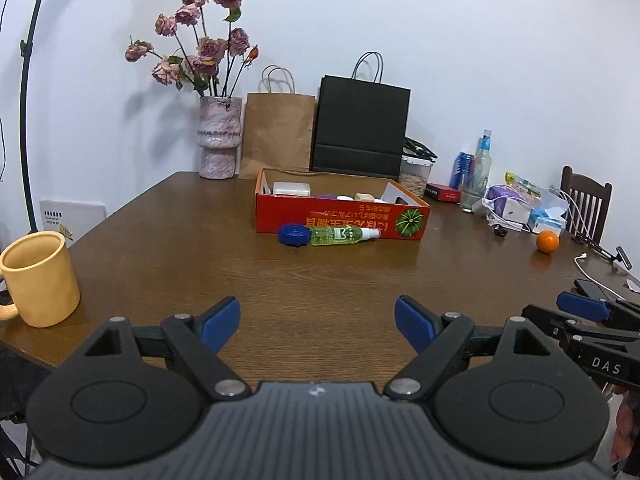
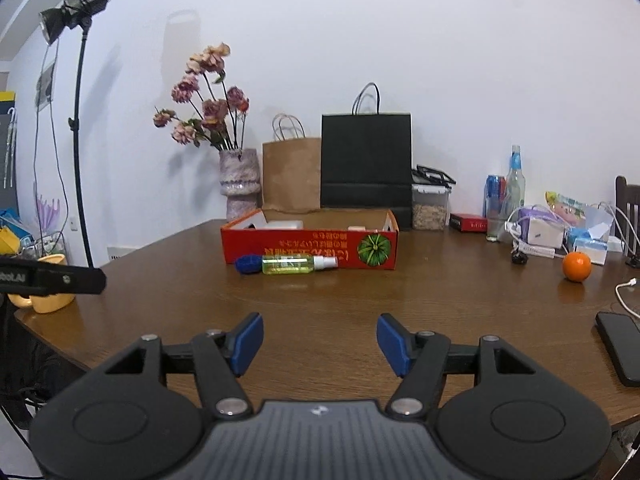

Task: Organize rigid objects
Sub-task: 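Withdraw both grippers and reach toward the blue cap and green bottle, then grasp the blue screw cap with the left gripper while the right grasps the green spray bottle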

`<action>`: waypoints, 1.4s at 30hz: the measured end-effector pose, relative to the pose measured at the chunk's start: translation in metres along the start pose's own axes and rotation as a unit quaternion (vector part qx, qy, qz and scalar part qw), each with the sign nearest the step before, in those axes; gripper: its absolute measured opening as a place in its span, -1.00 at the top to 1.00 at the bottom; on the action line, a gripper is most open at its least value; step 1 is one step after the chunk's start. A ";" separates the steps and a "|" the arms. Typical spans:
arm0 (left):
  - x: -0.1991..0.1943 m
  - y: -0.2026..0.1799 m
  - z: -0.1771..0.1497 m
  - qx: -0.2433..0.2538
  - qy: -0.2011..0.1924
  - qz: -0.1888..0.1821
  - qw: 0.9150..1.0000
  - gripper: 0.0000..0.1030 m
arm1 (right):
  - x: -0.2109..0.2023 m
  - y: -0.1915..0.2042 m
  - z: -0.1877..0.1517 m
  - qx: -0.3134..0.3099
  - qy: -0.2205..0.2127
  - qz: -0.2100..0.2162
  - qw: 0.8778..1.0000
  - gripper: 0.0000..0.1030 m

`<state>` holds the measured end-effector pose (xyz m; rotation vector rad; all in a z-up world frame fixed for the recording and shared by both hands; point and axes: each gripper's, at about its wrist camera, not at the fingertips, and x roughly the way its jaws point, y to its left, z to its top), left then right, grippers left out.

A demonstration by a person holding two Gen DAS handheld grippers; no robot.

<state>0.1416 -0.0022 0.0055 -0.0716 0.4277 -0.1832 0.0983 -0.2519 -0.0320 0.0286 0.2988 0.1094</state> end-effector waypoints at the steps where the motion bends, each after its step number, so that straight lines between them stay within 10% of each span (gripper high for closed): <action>1: -0.001 -0.001 0.000 0.001 -0.002 -0.002 1.000 -0.68 | -0.002 0.000 0.000 0.001 -0.003 0.001 1.000 -0.24; 20: 0.061 0.009 0.008 0.010 0.003 -0.004 1.000 -0.68 | 0.065 -0.016 0.002 -0.007 0.036 0.009 0.999 -0.32; 42: 0.302 0.042 0.071 0.106 0.103 -0.033 0.988 -0.55 | 0.333 -0.004 0.091 -0.161 0.094 0.165 0.968 -0.32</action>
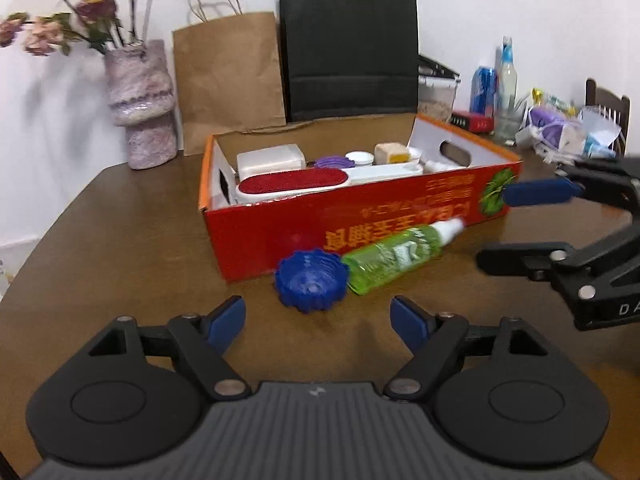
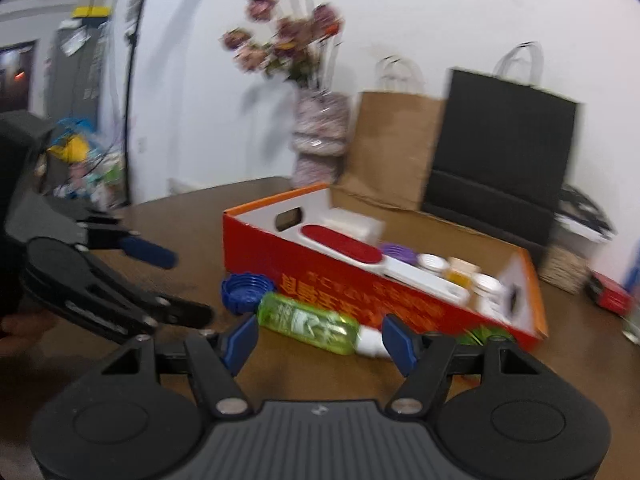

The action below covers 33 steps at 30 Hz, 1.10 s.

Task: Organize rigid objects
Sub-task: 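Grasp the blue screw cap with the left gripper while the right grasps the green spray bottle, then carry the blue cap with the left gripper while the right carries the green bottle over the box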

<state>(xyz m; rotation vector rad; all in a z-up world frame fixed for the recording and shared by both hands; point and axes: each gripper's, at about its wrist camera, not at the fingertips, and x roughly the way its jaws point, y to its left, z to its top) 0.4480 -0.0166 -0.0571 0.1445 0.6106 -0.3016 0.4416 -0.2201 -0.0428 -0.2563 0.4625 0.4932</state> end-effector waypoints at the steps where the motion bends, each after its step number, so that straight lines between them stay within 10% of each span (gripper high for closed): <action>1: 0.010 0.003 0.003 0.000 0.005 -0.002 1.000 -0.51 | 0.010 -0.001 0.003 -0.008 0.006 0.002 1.000 -0.32; 15: 0.052 0.017 0.008 0.005 0.017 -0.043 0.999 -0.28 | 0.046 -0.030 0.003 0.036 0.106 0.044 0.993 0.31; 22: 0.057 0.011 0.011 0.007 0.018 -0.042 0.999 -0.07 | 0.065 -0.012 0.002 0.009 0.127 0.038 0.991 0.19; 33: -0.026 0.002 -0.009 -0.065 -0.046 0.004 0.997 -0.07 | 0.002 -0.002 -0.033 0.097 0.096 -0.018 0.990 0.38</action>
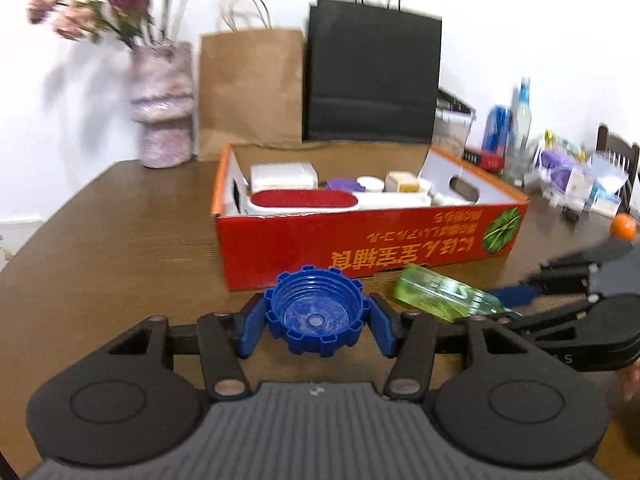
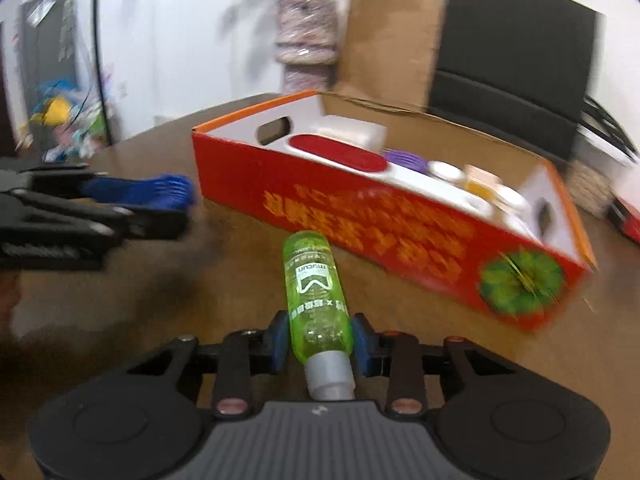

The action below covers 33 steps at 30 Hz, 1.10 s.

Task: Organize rigid objects
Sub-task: 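Carry the blue cap with the left gripper while the right carries the green bottle over the box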

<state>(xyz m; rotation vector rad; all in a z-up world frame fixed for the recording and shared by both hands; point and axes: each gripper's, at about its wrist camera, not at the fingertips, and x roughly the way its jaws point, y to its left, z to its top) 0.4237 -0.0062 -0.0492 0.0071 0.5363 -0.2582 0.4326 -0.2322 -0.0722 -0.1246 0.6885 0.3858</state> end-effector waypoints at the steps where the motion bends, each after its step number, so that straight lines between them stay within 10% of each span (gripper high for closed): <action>1: -0.012 -0.002 -0.004 -0.006 -0.006 0.003 1.000 -0.07 | -0.011 -0.003 -0.007 0.017 -0.009 -0.004 1.000 0.38; 18: -0.159 -0.054 -0.064 -0.040 -0.033 0.004 0.999 -0.07 | -0.171 0.041 -0.110 0.134 -0.122 -0.033 0.983 0.41; 33: -0.189 -0.077 -0.067 -0.019 -0.054 -0.002 0.998 -0.07 | -0.216 0.029 -0.137 0.169 -0.156 -0.040 0.972 0.41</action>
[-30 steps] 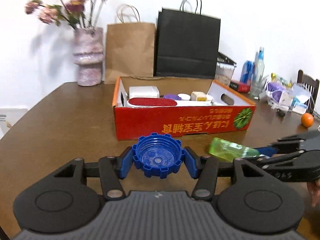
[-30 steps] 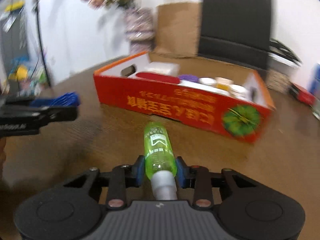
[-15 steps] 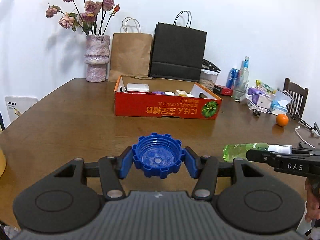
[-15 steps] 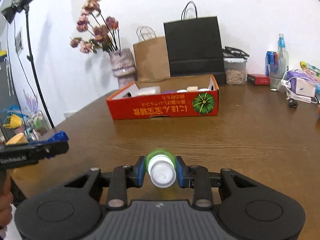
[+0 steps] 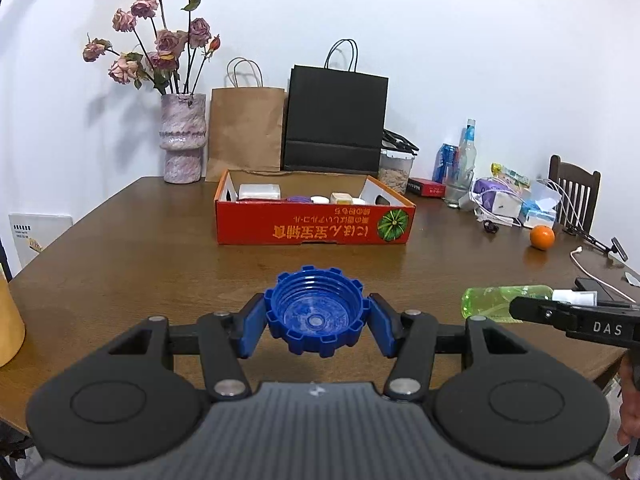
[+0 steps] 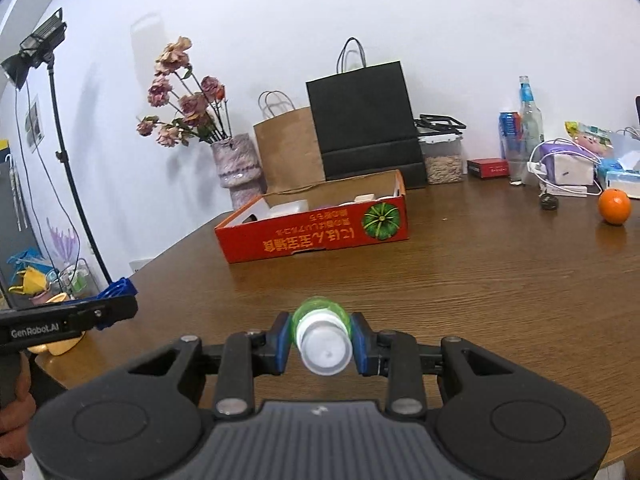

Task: Organize rigid objects
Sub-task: 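Carry the blue cap with the left gripper while the right carries the green bottle over the box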

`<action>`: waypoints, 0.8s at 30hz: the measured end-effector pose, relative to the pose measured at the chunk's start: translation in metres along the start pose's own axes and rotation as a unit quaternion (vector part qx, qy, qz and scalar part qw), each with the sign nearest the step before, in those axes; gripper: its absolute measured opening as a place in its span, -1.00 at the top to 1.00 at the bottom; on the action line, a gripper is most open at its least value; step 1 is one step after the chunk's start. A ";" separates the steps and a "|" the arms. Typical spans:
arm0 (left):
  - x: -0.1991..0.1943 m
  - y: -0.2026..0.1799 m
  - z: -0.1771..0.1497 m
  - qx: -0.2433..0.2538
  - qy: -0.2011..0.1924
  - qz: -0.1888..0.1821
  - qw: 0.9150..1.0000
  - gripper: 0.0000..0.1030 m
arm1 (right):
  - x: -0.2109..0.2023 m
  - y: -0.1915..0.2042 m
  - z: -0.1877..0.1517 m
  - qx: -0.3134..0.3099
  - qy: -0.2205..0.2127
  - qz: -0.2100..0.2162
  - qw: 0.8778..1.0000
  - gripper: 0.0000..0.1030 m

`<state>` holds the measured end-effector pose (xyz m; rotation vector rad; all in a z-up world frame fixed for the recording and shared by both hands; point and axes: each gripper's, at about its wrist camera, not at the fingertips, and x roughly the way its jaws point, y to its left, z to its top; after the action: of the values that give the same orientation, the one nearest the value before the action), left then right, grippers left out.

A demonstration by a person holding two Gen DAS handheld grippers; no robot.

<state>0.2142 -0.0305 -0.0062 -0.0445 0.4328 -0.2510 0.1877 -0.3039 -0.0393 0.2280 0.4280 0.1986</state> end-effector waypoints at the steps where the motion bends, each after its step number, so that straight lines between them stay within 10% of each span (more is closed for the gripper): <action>1: 0.002 0.001 0.002 -0.001 -0.001 -0.002 1.000 -0.07 | 0.002 -0.002 0.002 0.001 0.000 0.000 1.000 0.41; 13: 0.100 0.032 0.100 0.015 -0.032 -0.010 0.999 -0.07 | 0.107 -0.018 0.114 -0.029 -0.001 0.055 0.998 0.41; 24: 0.271 0.068 0.145 0.015 0.063 -0.006 0.998 -0.07 | 0.306 -0.035 0.192 0.021 0.095 0.075 0.992 0.41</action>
<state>0.5291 -0.0337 0.0081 -0.0021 0.5546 -0.2739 0.5477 -0.2989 0.0032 0.2831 0.6060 0.3604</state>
